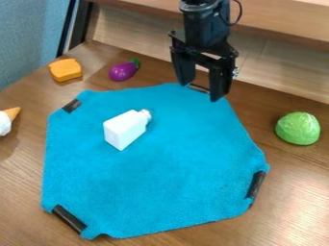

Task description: Fold the cloth from right to left

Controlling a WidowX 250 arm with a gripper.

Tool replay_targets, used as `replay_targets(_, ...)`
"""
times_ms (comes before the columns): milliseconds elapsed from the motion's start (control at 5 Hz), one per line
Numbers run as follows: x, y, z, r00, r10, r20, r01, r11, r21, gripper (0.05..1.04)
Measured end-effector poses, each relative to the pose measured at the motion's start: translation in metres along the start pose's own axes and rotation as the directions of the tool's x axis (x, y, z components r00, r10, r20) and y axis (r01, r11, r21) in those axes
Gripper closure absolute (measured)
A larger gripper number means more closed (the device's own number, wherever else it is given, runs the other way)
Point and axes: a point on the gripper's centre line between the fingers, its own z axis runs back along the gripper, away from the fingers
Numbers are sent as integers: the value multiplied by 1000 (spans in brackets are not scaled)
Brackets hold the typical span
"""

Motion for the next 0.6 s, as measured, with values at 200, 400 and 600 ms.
replay_targets(200, -4, 0, -14, 999, 11, -38, -12, 1000, -7, 83)
replay_targets(400, -18, -26, -33, 996, -34, -78, 33, 999, -20, 83)
replay_targets(600, -19, -48, -45, 995, -54, -90, 52, 998, -27, 83)
